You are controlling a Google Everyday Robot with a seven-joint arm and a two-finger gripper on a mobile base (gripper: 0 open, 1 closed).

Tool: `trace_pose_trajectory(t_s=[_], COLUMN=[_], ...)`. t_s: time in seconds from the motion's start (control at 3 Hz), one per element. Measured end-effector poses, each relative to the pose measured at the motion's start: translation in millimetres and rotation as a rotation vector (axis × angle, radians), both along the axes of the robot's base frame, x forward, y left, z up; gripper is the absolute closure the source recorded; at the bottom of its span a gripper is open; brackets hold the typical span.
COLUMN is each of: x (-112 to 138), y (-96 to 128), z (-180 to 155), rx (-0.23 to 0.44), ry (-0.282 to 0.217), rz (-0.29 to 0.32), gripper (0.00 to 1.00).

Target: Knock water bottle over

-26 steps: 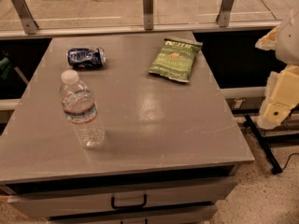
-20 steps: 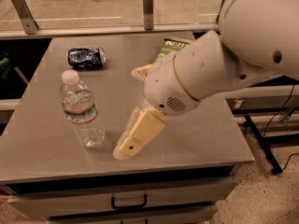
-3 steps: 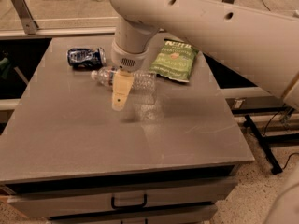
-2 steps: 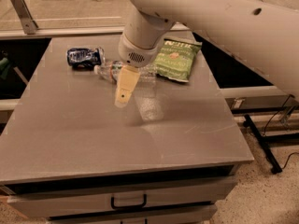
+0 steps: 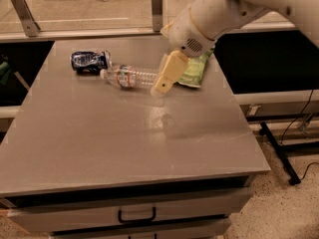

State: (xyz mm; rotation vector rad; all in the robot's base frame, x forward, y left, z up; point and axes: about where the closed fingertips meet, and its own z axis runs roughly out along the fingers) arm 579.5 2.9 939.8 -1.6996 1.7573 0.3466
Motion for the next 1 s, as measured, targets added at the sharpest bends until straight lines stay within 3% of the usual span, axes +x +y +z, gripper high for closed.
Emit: trace_pose_trajectory(t_s=[0.33, 0.67, 1.0], x=[-18, -45, -51], y=[-41, -88, -104], z=[46, 94, 98], rx=[0.138, 0.224, 0.220], ry=[-0.090, -0.249, -0.289], rz=[0.029, 0.025, 0.028], gripper=[0.00, 0.00, 0.00])
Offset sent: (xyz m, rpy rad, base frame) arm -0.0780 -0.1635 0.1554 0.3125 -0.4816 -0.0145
